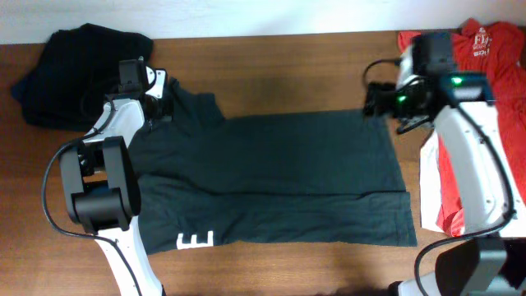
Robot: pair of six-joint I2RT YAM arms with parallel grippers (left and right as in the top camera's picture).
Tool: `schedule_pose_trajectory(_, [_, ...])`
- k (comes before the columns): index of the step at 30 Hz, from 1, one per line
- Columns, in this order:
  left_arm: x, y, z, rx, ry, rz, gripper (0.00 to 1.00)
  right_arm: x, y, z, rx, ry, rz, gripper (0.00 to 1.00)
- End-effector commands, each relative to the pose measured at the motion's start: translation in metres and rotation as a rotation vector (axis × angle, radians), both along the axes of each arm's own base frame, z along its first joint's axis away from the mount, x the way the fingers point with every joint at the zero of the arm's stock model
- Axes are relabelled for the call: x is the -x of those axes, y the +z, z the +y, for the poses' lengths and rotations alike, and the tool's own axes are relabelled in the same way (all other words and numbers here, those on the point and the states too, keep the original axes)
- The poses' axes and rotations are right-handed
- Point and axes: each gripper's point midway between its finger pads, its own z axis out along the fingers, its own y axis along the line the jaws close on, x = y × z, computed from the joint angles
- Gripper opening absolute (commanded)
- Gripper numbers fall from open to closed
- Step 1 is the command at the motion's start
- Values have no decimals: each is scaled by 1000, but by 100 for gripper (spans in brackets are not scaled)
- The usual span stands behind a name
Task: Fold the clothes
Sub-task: 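Grasp the shirt's top corners with both grippers, then fold the top half down onto the bottom half with both grippers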
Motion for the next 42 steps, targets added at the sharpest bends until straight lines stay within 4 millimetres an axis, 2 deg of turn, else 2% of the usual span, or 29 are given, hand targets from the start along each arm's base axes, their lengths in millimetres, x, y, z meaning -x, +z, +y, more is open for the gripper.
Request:
schedule_pose_trajectory(1, [10, -28, 10, -30, 17, 66, 1, -27, 3, -23, 31, -14, -82, 93])
schedule_pose_trajectory(2, [10, -28, 9, -27, 22, 66, 1, -41, -9, -27, 54, -10, -88, 93])
schedule_pose_trajectory(4, [11, -29, 9, -27, 22, 70, 1, -68, -50, -29, 50, -8, -62, 92])
schedule_pose_trajectory(6, [13, -29, 9, -26, 22, 77, 1, -78, -92, -29, 45, -6, 4, 90])
schedule_pose_trajectory(8, [13, -30, 9, -26, 22, 77, 1, -89, -133, -33, 53, -11, 47, 82])
schedule_pose_trajectory(11, [12, -29, 9, -27, 22, 72, 1, -91, -179, -33, 51, -3, 110, 82])
schedule_pose_trajectory(12, [12, -29, 9, -27, 22, 73, 1, -91, -192, -33, 56, 4, 131, 82])
schedule_pose_trajectory(15, [11, -29, 9, -27, 22, 71, 1, -90, -209, -35, 61, 2, 155, 78])
schedule_pose_trajectory(16, [11, -29, 9, -27, 22, 69, 1, -92, -209, -35, 62, 2, 148, 75])
schedule_pose_trajectory(17, [11, -29, 9, -27, 22, 69, 1, -92, -209, -35, 61, 1, 146, 59])
schedule_pose_trajectory(18, [11, -29, 9, -27, 22, 69, 1, -92, -209, -35, 61, -2, 147, 35])
schedule_pose_trajectory(19, [11, -29, 9, -27, 22, 69, 0, -91, -209, -35, 64, -3, 150, 18])
schedule_pose_trajectory(20, [11, -29, 9, -27, 21, 69, 0, -91, -209, -36, 64, -3, 151, 8])
schedule_pose_trajectory(21, [11, -29, 8, -27, 19, 69, 0, -89, -209, -38, 75, -8, 158, 4])
schedule_pose_trajectory(22, [11, -26, 6, -27, 16, 69, 1, -86, -207, -44, 108, -22, 177, 4])
schedule_pose_trajectory(24, [12, 0, 2, -15, 34, 52, 0, -86, -188, -55, 158, -42, 202, 4])
schedule_pose_trajectory(27, [25, 65, -11, -1, 28, 12, 0, -91, -147, -55, 144, -72, 214, 4])
schedule_pose_trajectory(28, [30, 80, -12, 2, 34, 3, 1, -90, -136, -55, 144, -72, 224, 4])
schedule_pose_trajectory(29, [40, 105, -11, 24, 74, -9, 1, -83, -127, -56, 136, -96, 252, 4])
schedule_pose_trajectory(31, [62, 137, -7, 43, 113, -5, 0, -64, -115, -66, 109, -160, 323, 4])
schedule_pose_trajectory(32, [72, 143, -6, 47, 117, 11, 1, -59, -113, -69, 106, -168, 344, 4])
schedule_pose_trajectory(33, [90, 147, -4, 52, 125, 58, 0, -46, -109, -76, 101, -182, 392, 4])
schedule_pose_trajectory(38, [156, 129, 9, 71, 193, 324, 0, 7, -103, -94, 69, -230, 584, 4])
schedule_pose_trajectory(42, [192, 125, 25, 97, 256, 459, 0, 37, -90, -85, -30, -239, 682, 4])
